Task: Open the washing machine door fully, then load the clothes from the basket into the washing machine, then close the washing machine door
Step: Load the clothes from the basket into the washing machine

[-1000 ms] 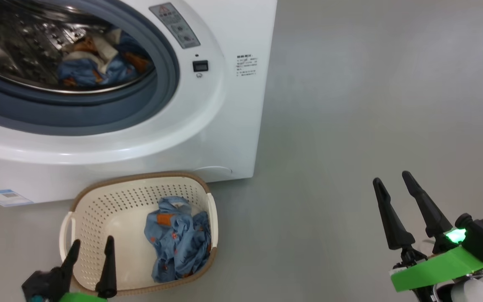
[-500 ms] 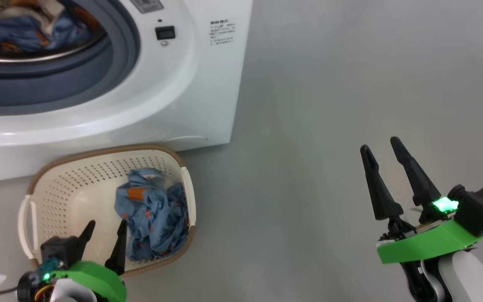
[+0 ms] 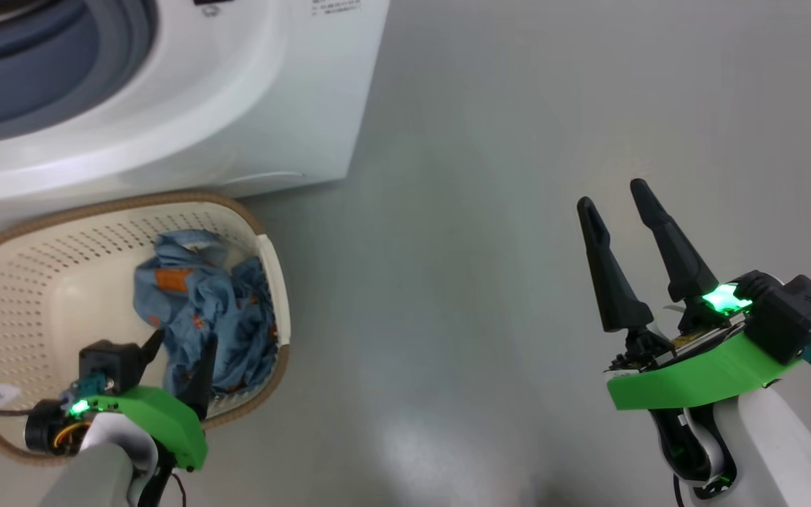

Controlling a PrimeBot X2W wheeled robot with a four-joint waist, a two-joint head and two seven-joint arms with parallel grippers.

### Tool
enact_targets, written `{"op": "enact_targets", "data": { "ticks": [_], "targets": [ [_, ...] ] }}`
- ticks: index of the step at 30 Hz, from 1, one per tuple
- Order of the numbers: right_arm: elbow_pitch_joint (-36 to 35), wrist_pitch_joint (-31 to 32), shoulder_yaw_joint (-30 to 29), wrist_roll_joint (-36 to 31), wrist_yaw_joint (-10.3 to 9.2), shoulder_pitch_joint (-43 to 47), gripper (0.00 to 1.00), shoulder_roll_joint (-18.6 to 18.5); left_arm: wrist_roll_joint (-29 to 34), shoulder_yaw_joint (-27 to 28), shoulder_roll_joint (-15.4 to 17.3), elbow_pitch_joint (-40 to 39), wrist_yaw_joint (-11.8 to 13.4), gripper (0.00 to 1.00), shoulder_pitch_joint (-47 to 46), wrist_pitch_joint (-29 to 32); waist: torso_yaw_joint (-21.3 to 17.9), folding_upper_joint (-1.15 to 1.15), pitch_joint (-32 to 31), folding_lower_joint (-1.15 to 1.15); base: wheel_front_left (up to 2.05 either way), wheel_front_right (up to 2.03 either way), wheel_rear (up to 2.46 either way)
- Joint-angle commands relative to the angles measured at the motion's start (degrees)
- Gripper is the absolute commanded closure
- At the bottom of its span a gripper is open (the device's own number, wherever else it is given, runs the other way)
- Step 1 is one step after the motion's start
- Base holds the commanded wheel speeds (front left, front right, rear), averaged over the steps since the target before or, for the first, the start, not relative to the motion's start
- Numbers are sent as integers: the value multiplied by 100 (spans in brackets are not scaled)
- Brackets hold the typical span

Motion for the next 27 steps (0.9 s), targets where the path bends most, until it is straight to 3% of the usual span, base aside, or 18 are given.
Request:
{"op": "enact_targets", "data": {
  "ticks": [1, 12, 27],
  "targets": [
    [-162, -45, 147, -78, 42, -50, 0, 6, -91, 27, 215, 23, 3, 0, -109, -38, -185, 0, 304, -1, 0, 0, 0],
    [-224, -45, 277, -98, 42, -210, 0, 136, -762, -934, 514, 561, 3, 0, -732, 34, -504, 0, 839, -1, 0, 0, 0],
    [-293, -45, 435, -116, 42, -383, 0, 244, -1441, -1549, 989, 1050, 3, 0, -1427, 347, -795, 0, 1363, -1, 0, 0, 0]
  ]
}}
